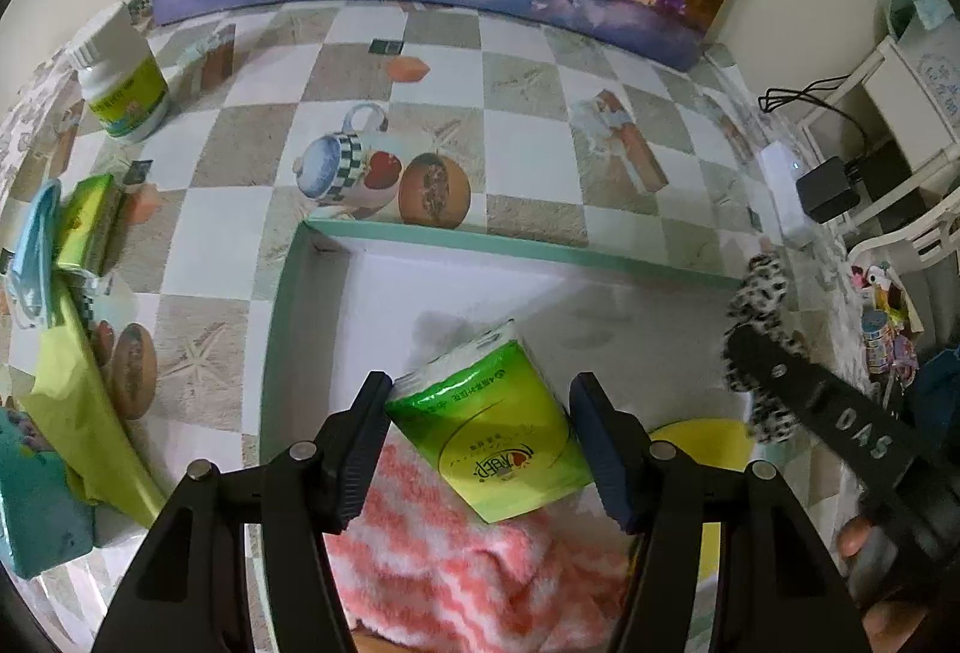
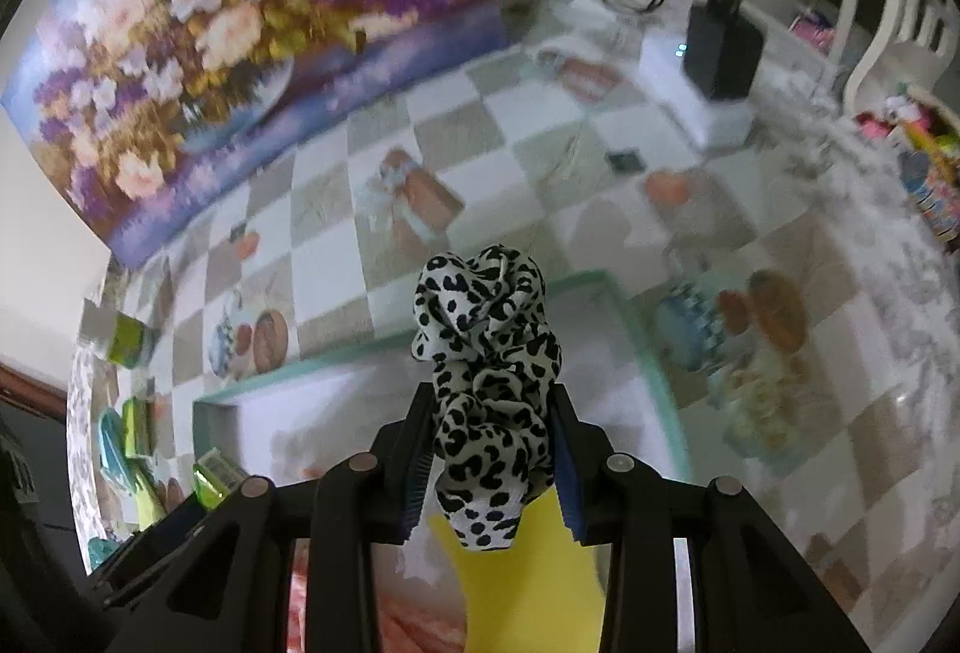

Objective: Organize soft objects
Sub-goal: 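Release the tissue pack with the left gripper while the right gripper drops the scrunchie in the tray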

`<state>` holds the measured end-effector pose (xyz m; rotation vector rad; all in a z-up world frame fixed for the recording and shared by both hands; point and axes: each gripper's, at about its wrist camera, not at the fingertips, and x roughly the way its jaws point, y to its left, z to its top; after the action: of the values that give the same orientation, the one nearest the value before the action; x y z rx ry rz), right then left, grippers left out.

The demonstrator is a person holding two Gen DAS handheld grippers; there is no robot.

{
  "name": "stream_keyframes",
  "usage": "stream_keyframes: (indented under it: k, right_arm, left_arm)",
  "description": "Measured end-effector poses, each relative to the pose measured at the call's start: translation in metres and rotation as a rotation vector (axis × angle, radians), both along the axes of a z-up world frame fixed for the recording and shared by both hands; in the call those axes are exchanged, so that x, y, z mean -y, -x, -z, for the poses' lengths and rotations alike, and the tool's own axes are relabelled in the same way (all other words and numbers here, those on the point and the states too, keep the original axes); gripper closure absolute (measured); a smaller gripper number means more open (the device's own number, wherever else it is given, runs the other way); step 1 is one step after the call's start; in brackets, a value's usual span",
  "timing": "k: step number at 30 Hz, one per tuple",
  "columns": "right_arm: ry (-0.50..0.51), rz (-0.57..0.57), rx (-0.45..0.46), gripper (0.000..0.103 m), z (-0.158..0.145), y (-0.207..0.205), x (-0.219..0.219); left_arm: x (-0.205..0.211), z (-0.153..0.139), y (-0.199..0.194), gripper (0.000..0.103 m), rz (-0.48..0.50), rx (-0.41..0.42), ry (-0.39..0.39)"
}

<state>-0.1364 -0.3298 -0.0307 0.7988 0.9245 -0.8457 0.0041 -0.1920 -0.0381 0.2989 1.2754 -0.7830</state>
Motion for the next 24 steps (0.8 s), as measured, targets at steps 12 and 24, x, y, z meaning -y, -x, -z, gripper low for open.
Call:
stream_keyframes:
  k: [12,24]
  right_arm:
    - [-0.067,-0.011,-0.057,0.063,0.037,-0.01,0.002]
    - [0.003,-0.019,-0.121,0.041,0.015,-0.015,0.003]
  left_arm:
    - [0.011,0.023,0.009,0.04,0.047,0.015,-0.077]
    - [0.015,0.001,0.009,0.037,0.065,-0.025,-0.07]
